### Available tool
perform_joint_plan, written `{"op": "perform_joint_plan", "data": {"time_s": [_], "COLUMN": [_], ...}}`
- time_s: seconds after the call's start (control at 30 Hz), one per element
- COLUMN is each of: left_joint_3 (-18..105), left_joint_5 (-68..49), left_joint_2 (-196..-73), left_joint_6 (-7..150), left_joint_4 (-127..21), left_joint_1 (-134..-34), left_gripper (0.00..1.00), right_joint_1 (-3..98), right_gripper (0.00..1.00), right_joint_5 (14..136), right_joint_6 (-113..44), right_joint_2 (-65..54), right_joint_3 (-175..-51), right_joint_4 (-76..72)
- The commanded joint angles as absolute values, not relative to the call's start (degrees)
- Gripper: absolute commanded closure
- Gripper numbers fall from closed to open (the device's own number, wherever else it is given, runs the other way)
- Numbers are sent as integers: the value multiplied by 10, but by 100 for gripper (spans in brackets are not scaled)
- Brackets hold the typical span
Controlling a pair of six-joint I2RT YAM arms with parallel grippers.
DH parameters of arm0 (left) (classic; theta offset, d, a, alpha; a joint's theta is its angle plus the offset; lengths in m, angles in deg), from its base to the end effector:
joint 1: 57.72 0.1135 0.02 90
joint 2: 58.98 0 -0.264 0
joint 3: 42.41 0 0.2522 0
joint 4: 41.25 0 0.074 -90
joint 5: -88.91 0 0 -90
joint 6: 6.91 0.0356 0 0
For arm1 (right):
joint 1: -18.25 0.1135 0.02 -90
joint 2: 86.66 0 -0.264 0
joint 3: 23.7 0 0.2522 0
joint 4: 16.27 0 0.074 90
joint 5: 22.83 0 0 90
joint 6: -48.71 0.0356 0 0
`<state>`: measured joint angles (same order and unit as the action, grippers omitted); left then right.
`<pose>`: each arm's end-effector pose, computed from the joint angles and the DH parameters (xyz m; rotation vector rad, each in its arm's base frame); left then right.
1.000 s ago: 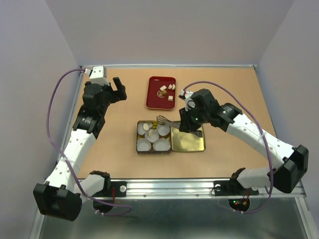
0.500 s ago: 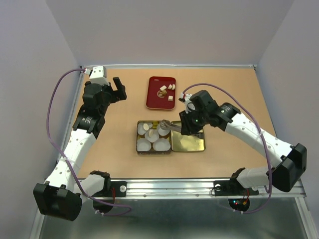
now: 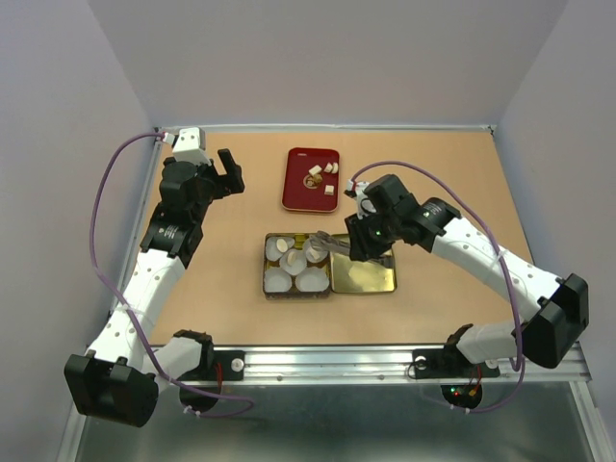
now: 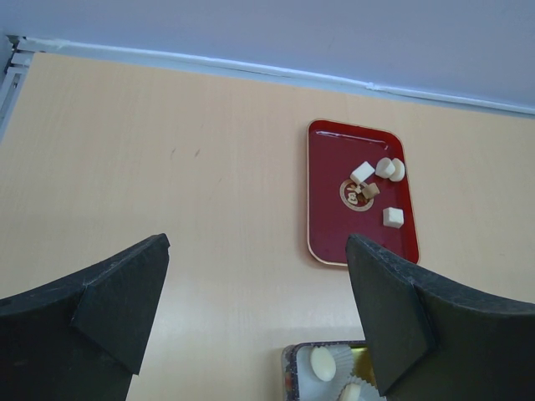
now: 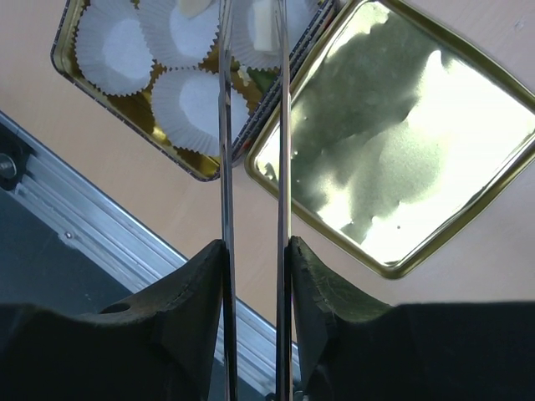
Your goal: Pack the chocolate
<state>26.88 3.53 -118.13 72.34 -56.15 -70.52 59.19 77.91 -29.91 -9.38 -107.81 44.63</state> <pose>0.2366 -0.0508 0.3755 -0.0319 1.6591 -0.2459 0.2043 0.1860 0.3128 -0.7390 2.4908 0.5903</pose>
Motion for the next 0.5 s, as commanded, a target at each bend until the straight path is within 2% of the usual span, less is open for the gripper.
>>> {"op": "perform_joint_plan", "data": {"time_s": [0.0, 0.13, 0.27, 0.47], "left_joint_3": [298, 298, 298, 298], "left_joint_5": [39, 40, 40, 36], "left_joint_2": [-1174, -1173, -1172, -1171], "left_joint_6": [732, 732, 731, 729], "left_joint_4": [-548, -548, -548, -548], "left_joint_1": [-710, -710, -710, -710], "left_gripper": [1, 1, 1, 1], "right_joint_1": [596, 596, 596, 596], "right_gripper": [59, 60, 59, 59], "right_joint_5": [757, 712, 614, 525], "right_joint_6": [-299, -287, -264, -255], "right_joint_2": [-112, -112, -100, -41], "right_joint_3": [-1114, -1139, -1173, -1211], "right_joint_4": [430, 427, 400, 370]}}
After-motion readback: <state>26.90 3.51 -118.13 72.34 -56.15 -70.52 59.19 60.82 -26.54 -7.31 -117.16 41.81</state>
